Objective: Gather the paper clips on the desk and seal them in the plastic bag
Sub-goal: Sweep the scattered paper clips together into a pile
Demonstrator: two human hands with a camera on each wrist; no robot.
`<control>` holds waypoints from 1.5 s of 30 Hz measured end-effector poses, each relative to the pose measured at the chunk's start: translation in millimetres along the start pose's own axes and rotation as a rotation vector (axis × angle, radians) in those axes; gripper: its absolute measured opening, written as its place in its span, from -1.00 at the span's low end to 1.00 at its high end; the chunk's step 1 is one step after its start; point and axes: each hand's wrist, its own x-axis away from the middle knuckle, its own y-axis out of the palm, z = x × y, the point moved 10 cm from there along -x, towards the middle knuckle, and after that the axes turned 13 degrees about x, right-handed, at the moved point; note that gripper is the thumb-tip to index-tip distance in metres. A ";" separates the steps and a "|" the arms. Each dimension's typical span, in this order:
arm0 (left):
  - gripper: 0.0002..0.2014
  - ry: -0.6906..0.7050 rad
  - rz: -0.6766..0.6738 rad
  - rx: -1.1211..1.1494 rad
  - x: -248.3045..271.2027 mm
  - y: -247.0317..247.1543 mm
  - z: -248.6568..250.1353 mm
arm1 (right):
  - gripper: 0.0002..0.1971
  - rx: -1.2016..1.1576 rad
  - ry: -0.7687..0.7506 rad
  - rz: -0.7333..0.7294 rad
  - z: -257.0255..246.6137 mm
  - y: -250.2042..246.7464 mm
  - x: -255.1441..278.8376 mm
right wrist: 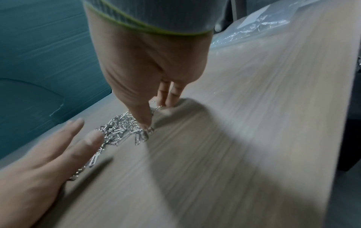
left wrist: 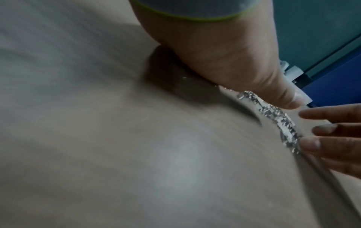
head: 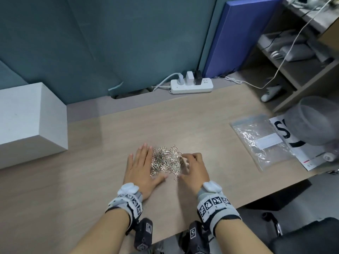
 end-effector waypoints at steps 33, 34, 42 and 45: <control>-0.29 0.104 -0.046 0.115 -48.3 13.4 24.1 | -0.33 0.013 -0.006 -0.107 -8.4 0.1 -31.7; -0.30 0.101 -0.066 0.129 -46.8 11.5 25.5 | -0.35 0.019 -0.002 -0.108 -9.5 -5.2 -29.0; -0.34 0.131 -0.123 0.092 -58.8 -18.1 82.3 | -0.51 0.288 0.125 -0.044 30.2 -93.3 0.9; -0.40 0.180 -0.155 0.082 -72.2 -27.9 116.9 | -0.50 0.370 0.214 -0.024 57.7 -123.3 1.7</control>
